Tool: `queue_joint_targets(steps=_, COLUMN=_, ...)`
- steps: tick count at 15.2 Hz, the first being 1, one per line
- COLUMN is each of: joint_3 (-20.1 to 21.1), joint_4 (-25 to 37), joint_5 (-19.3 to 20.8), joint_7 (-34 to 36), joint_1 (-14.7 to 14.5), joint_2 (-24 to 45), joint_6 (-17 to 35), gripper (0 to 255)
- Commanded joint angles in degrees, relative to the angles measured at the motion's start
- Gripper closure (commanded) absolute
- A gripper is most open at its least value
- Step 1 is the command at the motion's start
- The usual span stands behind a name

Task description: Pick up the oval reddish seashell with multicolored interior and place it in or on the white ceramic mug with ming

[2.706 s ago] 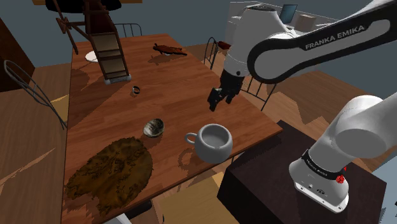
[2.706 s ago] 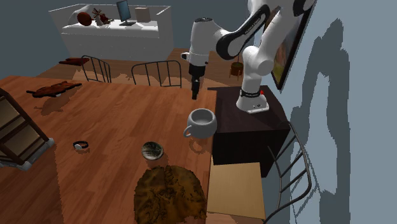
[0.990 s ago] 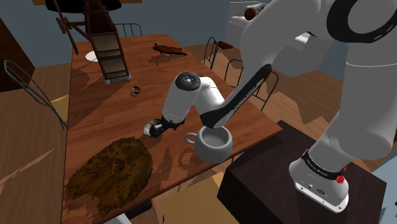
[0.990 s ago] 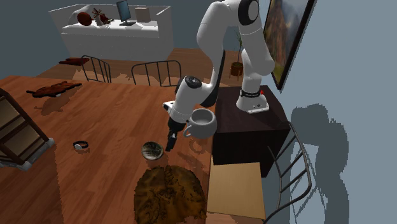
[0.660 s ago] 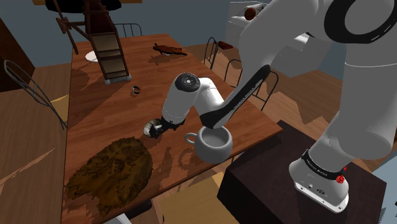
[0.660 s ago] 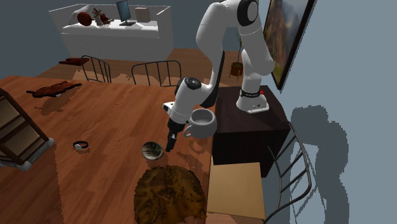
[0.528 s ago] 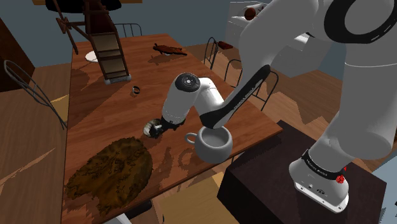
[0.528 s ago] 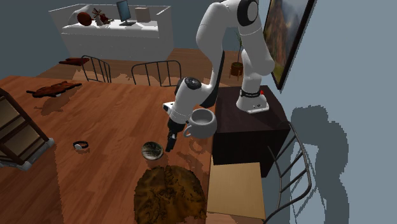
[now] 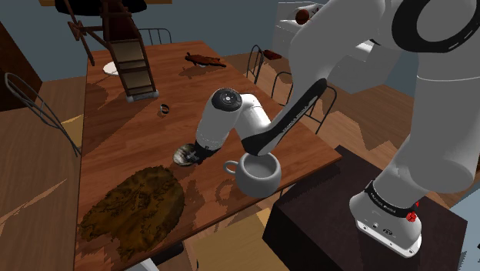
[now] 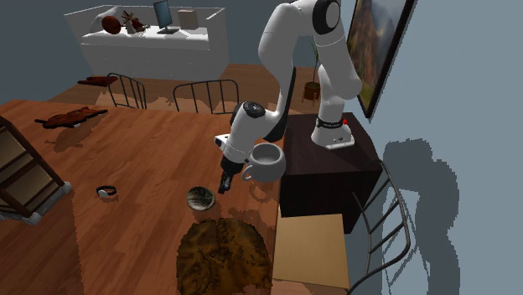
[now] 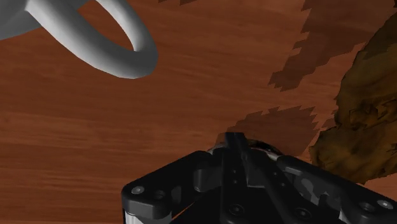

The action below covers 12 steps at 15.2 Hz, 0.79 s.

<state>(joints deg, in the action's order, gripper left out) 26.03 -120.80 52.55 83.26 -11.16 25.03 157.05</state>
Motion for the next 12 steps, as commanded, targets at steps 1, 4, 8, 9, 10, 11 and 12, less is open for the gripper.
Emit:
queue_joint_targets(steps=1, joint_3=0.0, joint_4=0.0, joint_5=0.0, joint_7=0.0, joint_1=0.0, joint_2=0.0, joint_6=0.0, gripper=255)
queue_joint_targets(steps=4, joint_3=1.51, joint_4=1.31, joint_5=-4.18, joint_7=-3.18, joint_1=2.15, joint_2=0.54, joint_6=-1.28, gripper=0)
queue_joint_targets(steps=8, joint_3=6.39, joint_4=7.94, joint_5=-17.18, joint_7=-12.39, joint_1=9.63, joint_2=3.69, joint_6=-7.85, gripper=0)
queue_joint_targets(steps=9, joint_3=7.21, joint_4=9.87, joint_5=-19.68, joint_7=-13.98, joint_1=11.13, joint_2=4.67, joint_6=-9.72, gripper=0)
queue_joint_targets(steps=10, joint_3=7.39, joint_4=10.27, joint_5=-20.13, joint_7=-14.26, joint_1=11.45, joint_2=4.89, joint_6=-10.11, gripper=0)
queue_joint_targets(steps=11, joint_3=6.96, joint_4=10.58, joint_5=-19.59, joint_7=-13.93, joint_1=11.08, joint_2=5.59, joint_6=-9.78, gripper=0)
queue_joint_targets(steps=12, joint_3=6.52, joint_4=10.9, joint_5=-19.08, joint_7=-13.61, joint_1=10.71, joint_2=6.28, joint_6=-9.45, gripper=0)
